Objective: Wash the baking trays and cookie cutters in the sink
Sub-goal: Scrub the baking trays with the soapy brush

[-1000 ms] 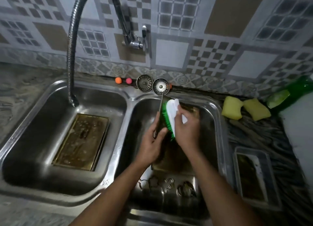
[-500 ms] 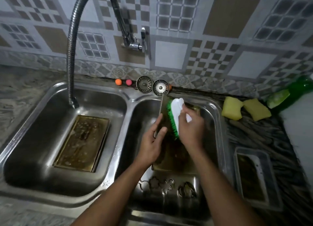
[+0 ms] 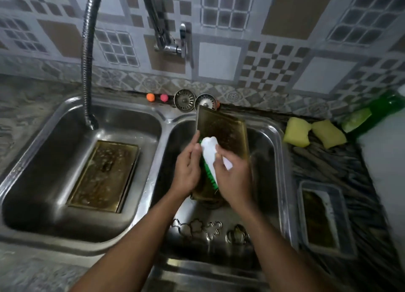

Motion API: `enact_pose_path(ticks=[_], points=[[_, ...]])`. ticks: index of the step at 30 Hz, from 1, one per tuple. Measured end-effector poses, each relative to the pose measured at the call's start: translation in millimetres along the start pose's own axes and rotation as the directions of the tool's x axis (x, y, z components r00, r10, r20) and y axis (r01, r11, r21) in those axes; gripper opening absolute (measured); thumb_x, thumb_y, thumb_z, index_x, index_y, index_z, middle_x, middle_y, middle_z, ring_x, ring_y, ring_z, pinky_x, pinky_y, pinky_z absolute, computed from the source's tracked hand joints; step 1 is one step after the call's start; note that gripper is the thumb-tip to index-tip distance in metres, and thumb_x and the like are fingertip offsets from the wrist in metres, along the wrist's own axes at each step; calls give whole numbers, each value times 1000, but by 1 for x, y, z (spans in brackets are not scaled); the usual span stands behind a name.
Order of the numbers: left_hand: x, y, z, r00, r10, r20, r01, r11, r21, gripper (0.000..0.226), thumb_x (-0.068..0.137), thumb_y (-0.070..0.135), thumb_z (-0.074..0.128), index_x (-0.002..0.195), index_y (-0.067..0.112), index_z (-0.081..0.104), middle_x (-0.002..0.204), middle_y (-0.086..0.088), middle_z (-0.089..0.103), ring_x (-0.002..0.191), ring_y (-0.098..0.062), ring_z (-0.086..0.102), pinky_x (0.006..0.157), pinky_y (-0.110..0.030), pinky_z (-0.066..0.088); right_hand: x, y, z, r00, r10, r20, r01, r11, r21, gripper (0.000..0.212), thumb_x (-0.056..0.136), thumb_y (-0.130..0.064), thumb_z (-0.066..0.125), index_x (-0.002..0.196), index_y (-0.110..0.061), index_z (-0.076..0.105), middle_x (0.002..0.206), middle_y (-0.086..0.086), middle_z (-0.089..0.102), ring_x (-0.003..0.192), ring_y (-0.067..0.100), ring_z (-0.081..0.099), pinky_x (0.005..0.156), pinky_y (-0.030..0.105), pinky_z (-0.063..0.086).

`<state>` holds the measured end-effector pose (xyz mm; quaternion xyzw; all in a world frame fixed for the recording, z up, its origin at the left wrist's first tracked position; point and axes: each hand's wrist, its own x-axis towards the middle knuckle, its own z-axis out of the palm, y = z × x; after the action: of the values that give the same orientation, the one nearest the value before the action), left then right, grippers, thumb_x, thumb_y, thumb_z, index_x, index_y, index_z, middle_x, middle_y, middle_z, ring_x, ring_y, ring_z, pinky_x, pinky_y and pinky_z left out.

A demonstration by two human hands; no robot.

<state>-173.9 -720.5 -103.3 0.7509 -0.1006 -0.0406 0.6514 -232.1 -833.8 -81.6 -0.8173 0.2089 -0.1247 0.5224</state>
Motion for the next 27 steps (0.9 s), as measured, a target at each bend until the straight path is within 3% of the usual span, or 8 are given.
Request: enact_pose_path(ticks=[2,5,10,12,15,21,24,27], points=[[4,0,-1,999,-3,-50,4,1000,13,45,106,31,35,149,16,42,118,0,65,108,-5,61,95,-24,47,-20,4,-6,995,-55,80,55,998,-5,29,91,-33,60,117,-28,72,115,-14,71,103,-6,63,88,12,49],[7,3,-7,990,35,-134,-32,999,26,50,105,31,32,148,8,43,143,5,54,131,2,48,112,-24,36,-25,20,-27,995,-57,87,62,997,-53,26,90,-29,64,114,-28,73,111,-8,73,96,0,67,80,14,52],[5,0,0,997,43,-66,-39,997,68,45,108,25,34,150,10,40,120,20,59,114,10,55,107,-18,41,-18,13,-20,995,-68,75,79,984,-158,35,86,-50,54,120,-49,60,112,-11,72,96,4,69,80,29,58],[6,3,3,996,48,-80,-44,998,52,45,108,23,34,149,8,40,130,30,54,123,12,49,110,-21,39,-25,13,-19,988,-81,130,97,988,-118,35,85,-50,54,120,-55,54,113,-16,71,100,0,67,84,30,57],[10,6,-4,986,42,-159,-40,999,11,45,107,22,37,150,7,39,135,34,47,126,16,44,106,-15,35,-33,22,-36,983,-28,183,62,980,-187,30,85,-44,60,115,-47,65,110,-17,72,96,-2,66,80,22,56],[1,11,-7,991,10,-131,-13,1000,-24,51,102,12,50,151,9,35,116,50,49,103,28,50,88,0,39,-19,50,-60,989,136,-49,-145,958,-249,27,93,-32,61,118,-27,71,111,2,74,90,15,68,70,24,52],[-5,9,-3,996,-1,-85,-2,999,-45,53,101,16,53,151,15,36,130,32,52,119,17,51,102,-12,42,-7,37,-56,979,138,-148,-164,971,-176,29,96,-32,58,121,-26,69,113,4,72,94,17,67,71,24,49],[-13,13,4,1000,-21,4,21,999,-45,53,100,15,54,150,14,38,135,24,49,125,13,48,101,-10,41,15,13,-49,970,102,-220,-124,988,-87,29,98,-30,57,124,-24,67,118,2,70,102,16,65,71,19,44]])
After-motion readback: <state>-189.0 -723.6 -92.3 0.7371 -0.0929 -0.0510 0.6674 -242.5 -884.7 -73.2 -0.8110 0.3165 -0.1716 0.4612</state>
